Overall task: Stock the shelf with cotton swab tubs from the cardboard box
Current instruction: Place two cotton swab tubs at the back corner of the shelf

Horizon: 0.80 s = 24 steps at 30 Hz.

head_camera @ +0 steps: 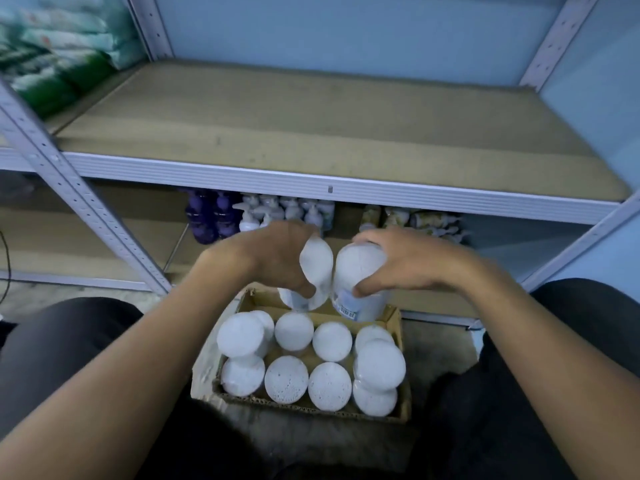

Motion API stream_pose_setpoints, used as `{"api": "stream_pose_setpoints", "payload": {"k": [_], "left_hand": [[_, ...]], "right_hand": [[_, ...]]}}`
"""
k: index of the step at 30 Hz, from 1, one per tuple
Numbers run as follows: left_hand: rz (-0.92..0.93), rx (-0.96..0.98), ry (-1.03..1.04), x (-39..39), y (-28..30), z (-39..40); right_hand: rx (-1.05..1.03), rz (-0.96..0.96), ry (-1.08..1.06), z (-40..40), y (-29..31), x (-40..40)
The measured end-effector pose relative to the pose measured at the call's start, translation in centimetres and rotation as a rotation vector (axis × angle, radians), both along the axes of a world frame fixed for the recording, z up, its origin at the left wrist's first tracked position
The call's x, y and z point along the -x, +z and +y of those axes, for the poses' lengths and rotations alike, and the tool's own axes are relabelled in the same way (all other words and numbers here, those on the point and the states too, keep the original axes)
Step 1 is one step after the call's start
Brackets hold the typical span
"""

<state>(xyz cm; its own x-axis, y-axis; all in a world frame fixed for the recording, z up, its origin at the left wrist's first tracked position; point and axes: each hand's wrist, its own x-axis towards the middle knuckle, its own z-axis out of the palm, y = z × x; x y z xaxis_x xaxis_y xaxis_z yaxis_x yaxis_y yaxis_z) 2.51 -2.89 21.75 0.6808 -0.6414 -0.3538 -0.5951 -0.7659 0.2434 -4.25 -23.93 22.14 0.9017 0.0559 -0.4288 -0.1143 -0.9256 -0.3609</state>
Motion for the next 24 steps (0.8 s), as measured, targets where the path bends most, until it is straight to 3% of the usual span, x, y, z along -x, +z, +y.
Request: {"api": "stream_pose_setpoints", "payload": {"k": [6, 12, 17, 24], "left_hand": [[-0.032, 0.025, -0.007, -1.6, 9.1, -2.1], [-0.272, 0.063, -0.173, -3.1, 16.2, -6.8], [-0.298, 0.096, -0.219, -4.7, 18.0, -12.1], [-0.231, 0.112, -0.250, -6.4, 16.3, -19.0]], "right_hand": [[0.110, -0.116, -0.006, -1.5, 9.9, 0.8], [0.092, -0.163, -0.115, -5.1, 17.4, 0.7], [0.094, -0.232, -0.235, -8.9, 19.2, -0.1], [0.162, -0.248, -0.385, -14.0, 17.0, -0.9]]}}
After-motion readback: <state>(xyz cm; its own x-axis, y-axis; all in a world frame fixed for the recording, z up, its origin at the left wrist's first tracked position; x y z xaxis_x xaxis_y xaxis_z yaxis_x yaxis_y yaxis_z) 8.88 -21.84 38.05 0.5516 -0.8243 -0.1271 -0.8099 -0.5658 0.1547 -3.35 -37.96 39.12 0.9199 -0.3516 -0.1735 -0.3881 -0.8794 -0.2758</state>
